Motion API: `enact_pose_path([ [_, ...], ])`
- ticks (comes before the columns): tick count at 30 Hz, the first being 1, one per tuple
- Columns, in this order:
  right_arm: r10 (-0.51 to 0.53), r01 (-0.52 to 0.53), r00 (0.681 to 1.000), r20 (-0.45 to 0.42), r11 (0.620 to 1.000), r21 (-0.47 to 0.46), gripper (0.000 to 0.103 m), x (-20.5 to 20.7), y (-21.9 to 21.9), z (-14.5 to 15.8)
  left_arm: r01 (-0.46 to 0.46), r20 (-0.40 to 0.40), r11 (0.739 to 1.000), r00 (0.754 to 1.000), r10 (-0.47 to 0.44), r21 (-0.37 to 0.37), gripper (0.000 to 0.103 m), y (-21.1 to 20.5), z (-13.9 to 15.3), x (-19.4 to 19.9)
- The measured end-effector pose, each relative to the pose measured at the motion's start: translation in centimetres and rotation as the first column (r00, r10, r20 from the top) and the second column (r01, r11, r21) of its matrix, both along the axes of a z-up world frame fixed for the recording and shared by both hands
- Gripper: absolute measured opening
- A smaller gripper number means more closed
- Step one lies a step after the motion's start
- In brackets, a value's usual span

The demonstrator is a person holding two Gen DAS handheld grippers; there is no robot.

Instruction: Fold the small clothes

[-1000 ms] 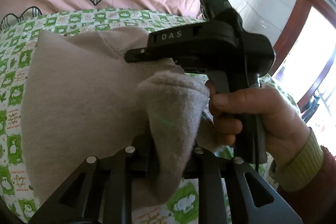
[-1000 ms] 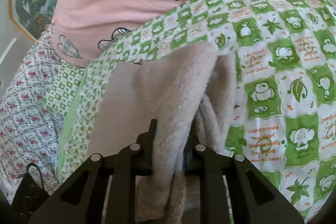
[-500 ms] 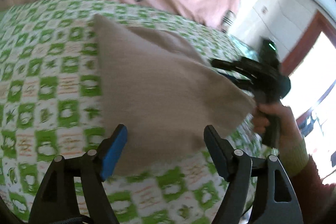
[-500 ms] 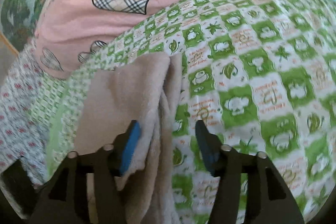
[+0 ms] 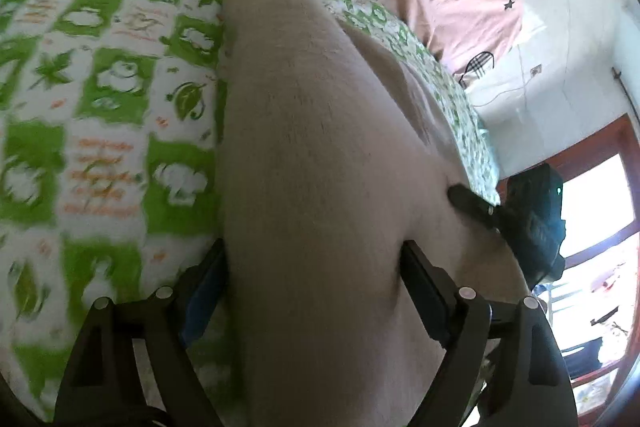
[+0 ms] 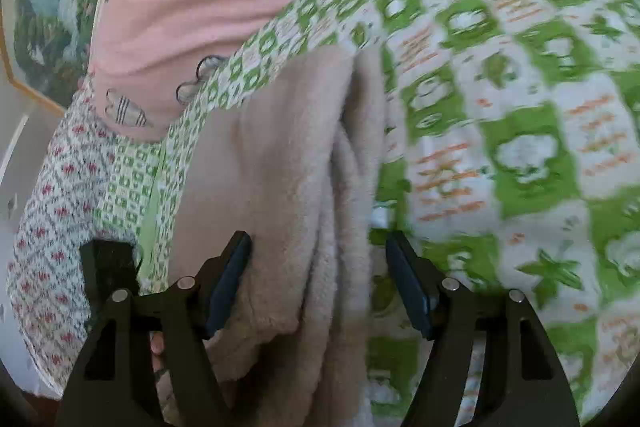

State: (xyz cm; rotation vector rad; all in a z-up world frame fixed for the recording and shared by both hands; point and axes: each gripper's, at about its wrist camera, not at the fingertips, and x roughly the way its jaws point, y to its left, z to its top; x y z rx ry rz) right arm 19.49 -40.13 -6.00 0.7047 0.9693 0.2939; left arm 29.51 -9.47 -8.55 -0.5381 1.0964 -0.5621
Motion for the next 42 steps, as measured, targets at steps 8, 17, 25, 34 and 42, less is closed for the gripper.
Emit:
enact_pose_path([
  [8,0.037,-0.035,0.998,0.046,0.999,-0.033,0.033,-0.6,3.3,1.8,0.002,0.148,0.996,0.989,-0.015,0.089,0.047,0.6,3.1,-2.4],
  [17,0.182,-0.185,0.971,0.156,0.983,0.001,0.033,-0.2,12.7,3.5,-0.112,0.229,0.985,0.970,0.080,0.129,0.046,9.9,7.3,-8.2],
  [25,0.267,-0.276,0.953,0.141,0.960,0.045,0.033,0.9,19.9,1.0,-0.203,0.182,0.969,0.967,0.176,0.139,0.048,17.1,5.6,-11.0],
  [34,0.264,-0.265,0.964,0.046,0.964,0.020,0.052,0.8,19.3,-1.0,-0.238,0.130,0.963,0.966,0.222,0.128,0.070,19.1,3.1,-10.9],
  [42,0.147,-0.139,0.982,0.115,0.988,-0.073,0.064,3.0,17.6,2.6,-0.321,0.157,0.940,0.940,0.302,0.116,0.073,22.0,4.4,-9.5],
])
